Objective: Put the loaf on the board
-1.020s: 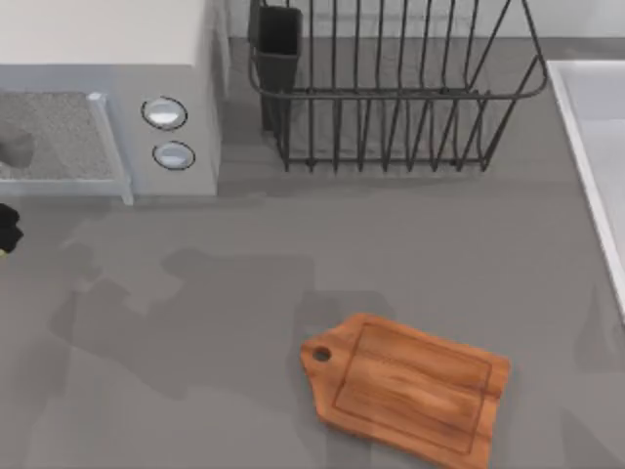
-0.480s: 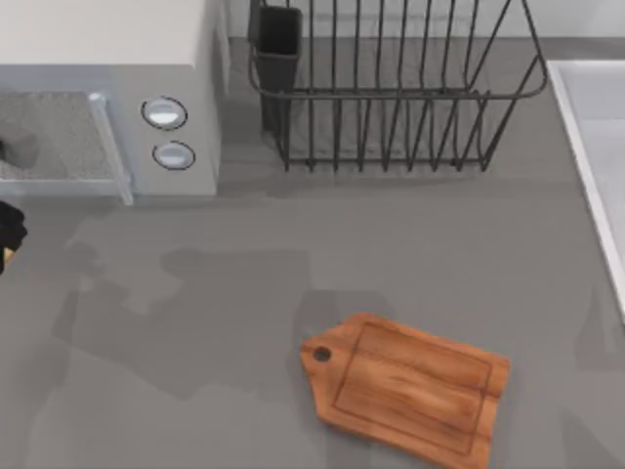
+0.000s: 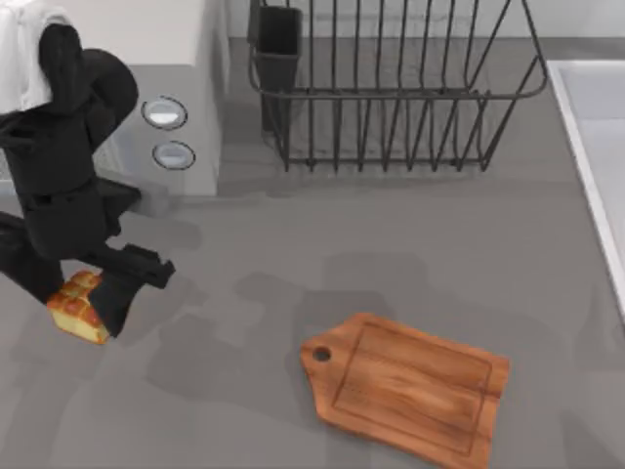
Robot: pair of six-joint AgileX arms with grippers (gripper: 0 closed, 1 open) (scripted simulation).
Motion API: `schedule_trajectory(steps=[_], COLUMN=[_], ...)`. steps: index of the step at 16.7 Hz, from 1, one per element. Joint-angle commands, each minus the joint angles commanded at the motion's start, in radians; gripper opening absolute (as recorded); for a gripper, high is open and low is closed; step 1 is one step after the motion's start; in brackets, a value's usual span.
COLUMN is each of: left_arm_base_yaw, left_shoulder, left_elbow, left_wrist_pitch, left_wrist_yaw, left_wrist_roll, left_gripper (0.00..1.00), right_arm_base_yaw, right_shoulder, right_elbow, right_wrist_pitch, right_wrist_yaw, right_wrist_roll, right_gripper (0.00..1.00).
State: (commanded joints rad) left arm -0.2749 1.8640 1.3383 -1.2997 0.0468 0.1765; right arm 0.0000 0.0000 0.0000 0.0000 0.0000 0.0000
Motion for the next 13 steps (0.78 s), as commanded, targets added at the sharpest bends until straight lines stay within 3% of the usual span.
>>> schedule_trajectory(steps=[9,13], left_arm_base_yaw=[-0.488,-0.626], left_shoulder=[0.173,0.254], left_elbow=[0.256,0.387], left_wrist_pitch=[0.017,0.064], left_wrist_yaw=[-0.034,-0.031], left_wrist_roll=[-0.831,-1.065], left_gripper=[0.0,0.0], right_arm_base_yaw=[0.0,0.0], right_shoulder=[0.0,0.0], right_elbow=[0.0,0.0], right_wrist_pitch=[0.0,0.0], right_wrist_yaw=[0.0,0.0], right_wrist_roll=[0.0,0.0], right_gripper=[1.0,1.0])
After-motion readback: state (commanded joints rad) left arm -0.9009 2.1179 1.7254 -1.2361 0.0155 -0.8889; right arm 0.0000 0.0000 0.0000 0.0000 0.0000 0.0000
